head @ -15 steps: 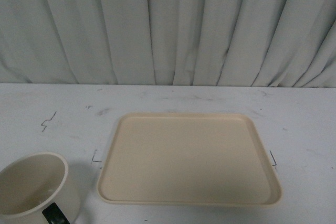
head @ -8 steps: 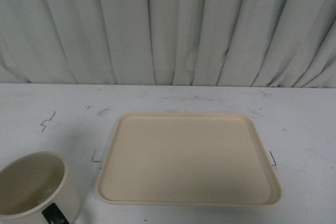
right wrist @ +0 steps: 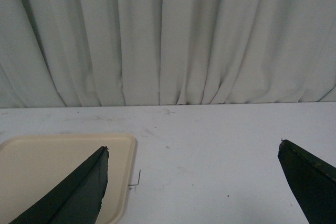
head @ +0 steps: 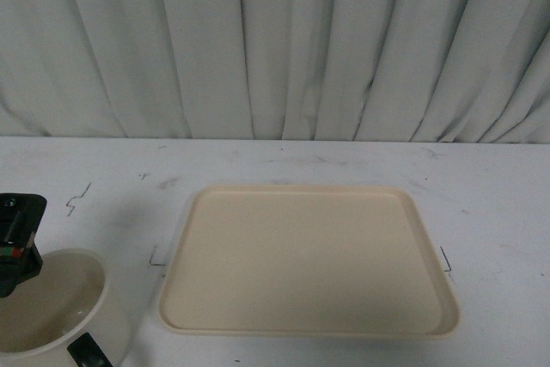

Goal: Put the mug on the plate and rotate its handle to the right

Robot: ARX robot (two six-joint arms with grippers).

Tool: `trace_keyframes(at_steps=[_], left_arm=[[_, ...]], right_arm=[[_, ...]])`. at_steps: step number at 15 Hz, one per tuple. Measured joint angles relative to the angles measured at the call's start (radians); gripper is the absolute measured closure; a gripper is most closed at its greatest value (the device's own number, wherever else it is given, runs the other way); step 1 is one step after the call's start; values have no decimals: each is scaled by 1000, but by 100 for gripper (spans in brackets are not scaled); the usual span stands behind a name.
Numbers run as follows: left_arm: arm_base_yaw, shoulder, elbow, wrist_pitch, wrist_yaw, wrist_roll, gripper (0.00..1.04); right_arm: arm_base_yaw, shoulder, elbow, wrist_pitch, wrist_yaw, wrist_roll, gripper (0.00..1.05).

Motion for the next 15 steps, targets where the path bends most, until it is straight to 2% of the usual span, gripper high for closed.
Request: trace_keyframes(at_steps=[9, 10, 11, 15], left_arm=[[71, 184, 15, 118, 21, 8, 7], [67, 213, 21, 113, 27, 5, 11], [66, 242, 22, 100, 44, 2, 32], [69, 246, 23, 97, 51, -2, 74]], right_arm=[[0, 0, 0, 0, 0, 0, 6], [0, 0, 0, 0, 0, 0, 6], [0, 0, 0, 0, 0, 0, 6], [0, 0, 0, 0, 0, 0, 6]])
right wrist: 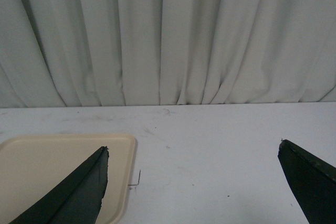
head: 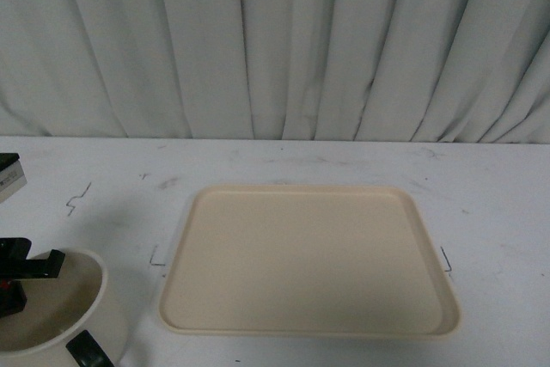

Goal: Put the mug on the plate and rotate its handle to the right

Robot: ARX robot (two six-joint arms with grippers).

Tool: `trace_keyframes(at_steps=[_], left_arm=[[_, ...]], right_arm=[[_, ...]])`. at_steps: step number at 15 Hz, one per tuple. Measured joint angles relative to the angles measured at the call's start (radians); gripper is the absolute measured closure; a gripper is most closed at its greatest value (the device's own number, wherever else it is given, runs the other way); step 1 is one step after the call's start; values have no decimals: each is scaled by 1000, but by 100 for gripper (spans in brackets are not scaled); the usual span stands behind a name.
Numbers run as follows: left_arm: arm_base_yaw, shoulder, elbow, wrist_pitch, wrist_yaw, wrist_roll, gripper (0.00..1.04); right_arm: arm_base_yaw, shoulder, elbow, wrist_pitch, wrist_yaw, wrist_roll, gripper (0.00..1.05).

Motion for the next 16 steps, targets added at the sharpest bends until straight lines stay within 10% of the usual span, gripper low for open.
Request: trace_keyframes(at_steps=[3, 7, 11, 16], left_arm=[[-1, -22, 19, -37, -1, 10, 103], [-51, -63, 160, -134, -36, 67, 102], [-325, 242, 600, -267, -34, 34, 102], [-449, 362, 682, -289, 15, 54, 102]], right_arm=[[0, 0, 0, 0, 0, 0, 6], [0, 0, 0, 0, 0, 0, 6], [0, 0, 0, 0, 0, 0, 6], [0, 0, 0, 0, 0, 0, 6]])
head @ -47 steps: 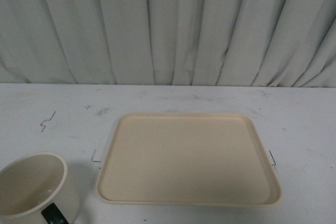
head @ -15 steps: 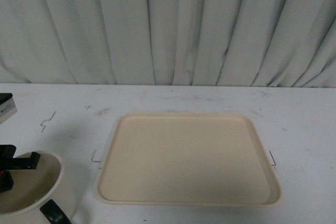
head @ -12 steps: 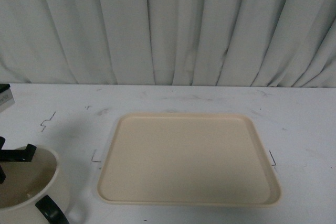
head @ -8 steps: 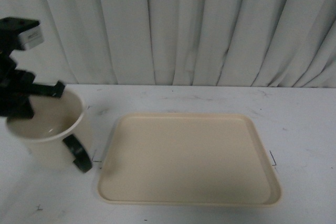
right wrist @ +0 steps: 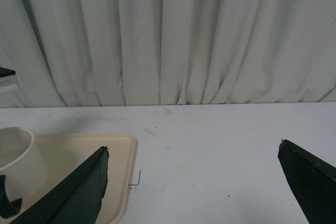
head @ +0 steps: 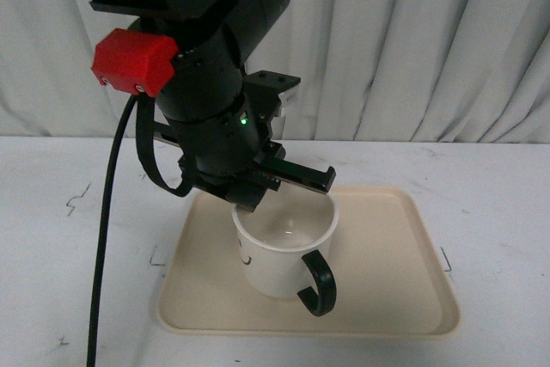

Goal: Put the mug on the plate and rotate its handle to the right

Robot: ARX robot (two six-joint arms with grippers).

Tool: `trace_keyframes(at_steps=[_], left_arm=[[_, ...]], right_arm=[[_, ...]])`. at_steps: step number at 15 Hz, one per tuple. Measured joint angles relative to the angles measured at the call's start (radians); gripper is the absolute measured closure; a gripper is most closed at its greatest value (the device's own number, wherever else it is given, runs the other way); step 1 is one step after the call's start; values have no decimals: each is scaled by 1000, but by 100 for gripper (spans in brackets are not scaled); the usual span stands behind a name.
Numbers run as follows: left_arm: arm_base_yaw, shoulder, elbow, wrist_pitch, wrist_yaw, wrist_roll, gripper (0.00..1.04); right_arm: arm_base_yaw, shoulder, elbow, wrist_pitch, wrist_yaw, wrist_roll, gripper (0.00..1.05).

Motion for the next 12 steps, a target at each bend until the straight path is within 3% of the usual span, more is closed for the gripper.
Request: trace_keyframes(at_steps=[8, 12], left_arm=[[-37, 87, 53, 21, -14, 19, 100], [-51, 81, 41, 40, -8, 30, 52]], right_arm=[[0, 0, 0, 0, 0, 0, 6], [0, 0, 0, 0, 0, 0, 6]])
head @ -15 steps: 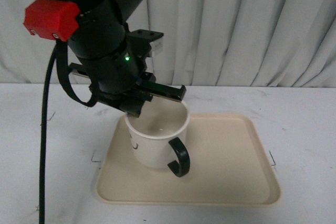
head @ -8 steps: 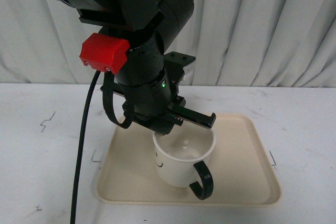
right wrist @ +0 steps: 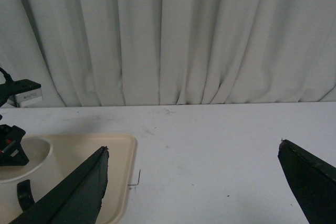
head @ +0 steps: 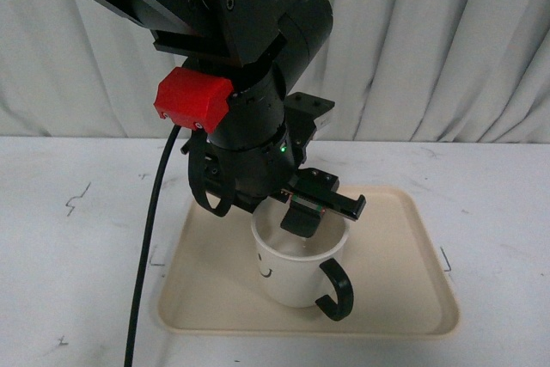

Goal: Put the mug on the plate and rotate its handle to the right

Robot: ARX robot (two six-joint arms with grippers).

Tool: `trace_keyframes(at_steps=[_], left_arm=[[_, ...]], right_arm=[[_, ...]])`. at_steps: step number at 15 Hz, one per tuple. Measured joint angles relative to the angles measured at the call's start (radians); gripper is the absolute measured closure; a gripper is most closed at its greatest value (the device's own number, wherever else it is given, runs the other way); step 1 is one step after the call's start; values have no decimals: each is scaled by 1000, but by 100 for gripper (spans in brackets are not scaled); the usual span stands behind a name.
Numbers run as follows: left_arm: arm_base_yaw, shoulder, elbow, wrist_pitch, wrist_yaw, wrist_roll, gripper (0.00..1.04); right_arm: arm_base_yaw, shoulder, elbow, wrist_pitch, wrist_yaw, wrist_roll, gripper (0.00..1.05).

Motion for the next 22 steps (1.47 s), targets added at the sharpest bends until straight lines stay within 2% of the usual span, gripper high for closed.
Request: trace_keyframes(at_steps=[1, 2, 3, 5, 6, 7, 8, 9, 11, 12, 14, 18, 19, 22], left_arm=[[1, -23, -24, 11, -2, 0, 41], [20, -97, -77, 59, -2, -2, 24], [60, -222, -160, 182, 19, -5, 8], [70, -267, -172, 201, 18, -5, 5], [84, -307, -166, 216, 16, -8, 8], [77, -325, -274, 573, -103, -13, 15], [85, -356, -476, 904, -251, -20, 27], [106, -393, -689, 1153, -291, -24, 40], [204, -537, -914, 1489, -261, -25, 63], [241, -637, -984, 1573, -241, -27, 76], [270, -724, -1136, 1564, -166, -27, 101], [359, -935, -1295, 1531, -96, -27, 103], [372, -947, -1344, 1580, -71, -27, 103], [413, -1071, -1424, 1490, -41, -28, 103]], right_arm=[[0, 0, 0, 0, 0, 0, 6], [0, 0, 0, 0, 0, 0, 6], [0, 0, 0, 0, 0, 0, 6], [0, 0, 0, 0, 0, 0, 6], [0, 0, 0, 0, 0, 0, 6], [0, 0, 0, 0, -1, 0, 6], [0, 0, 0, 0, -1, 0, 6], [0, 0, 0, -1, 2, 0, 6], [0, 0, 0, 0, 2, 0, 6], [0, 0, 0, 0, 0, 0, 6], [0, 0, 0, 0, 0, 0, 6], [0, 0, 0, 0, 0, 0, 6], [0, 0, 0, -1, 0, 0, 6], [0, 0, 0, 0, 0, 0, 6]])
